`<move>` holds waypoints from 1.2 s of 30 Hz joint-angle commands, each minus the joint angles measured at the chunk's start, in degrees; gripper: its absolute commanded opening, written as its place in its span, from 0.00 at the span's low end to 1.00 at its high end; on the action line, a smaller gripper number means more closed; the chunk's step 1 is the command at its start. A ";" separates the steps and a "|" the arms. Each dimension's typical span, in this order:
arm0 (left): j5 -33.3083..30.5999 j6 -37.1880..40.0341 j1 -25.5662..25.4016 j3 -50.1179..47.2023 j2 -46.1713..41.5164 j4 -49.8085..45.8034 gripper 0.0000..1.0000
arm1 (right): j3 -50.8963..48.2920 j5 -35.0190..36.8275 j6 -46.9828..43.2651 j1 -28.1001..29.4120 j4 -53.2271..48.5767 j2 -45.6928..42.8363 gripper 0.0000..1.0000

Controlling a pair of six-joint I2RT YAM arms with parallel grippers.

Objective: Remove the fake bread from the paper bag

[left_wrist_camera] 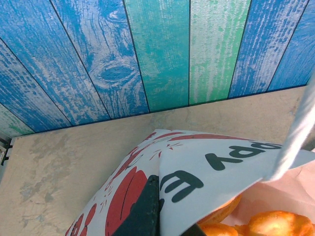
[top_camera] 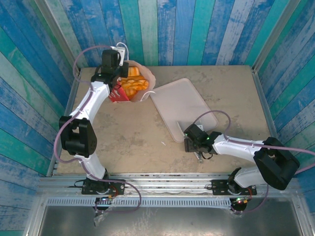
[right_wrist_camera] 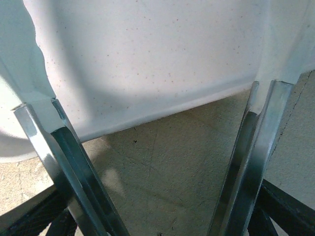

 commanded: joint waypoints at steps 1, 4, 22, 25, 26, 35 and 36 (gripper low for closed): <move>0.77 -0.74 -0.25 -0.45 -6.07 3.26 0.05 | -3.75 -7.00 4.19 1.77 -6.99 2.31 0.84; 0.76 -0.69 -0.22 -0.62 -6.34 3.34 0.05 | -3.95 -6.90 4.86 2.20 -7.21 1.92 0.85; 1.46 -1.26 -0.22 -1.28 -7.45 3.22 0.05 | -6.93 -6.88 12.13 5.84 -8.04 -0.56 0.83; 1.37 -1.26 -0.22 -1.30 -7.41 3.23 0.05 | -7.74 -6.47 13.04 5.92 -6.83 -0.26 0.82; 1.39 -1.22 -0.22 -1.28 -7.39 3.22 0.05 | -7.83 -6.20 13.26 5.97 -6.36 0.04 0.81; 1.50 -1.31 -0.22 -1.29 -7.48 3.13 0.05 | -7.82 -6.54 14.57 6.28 -6.36 2.79 0.78; 1.52 -1.36 -0.22 -1.29 -7.48 3.13 0.05 | -7.84 -6.74 14.94 6.56 -6.66 2.70 0.78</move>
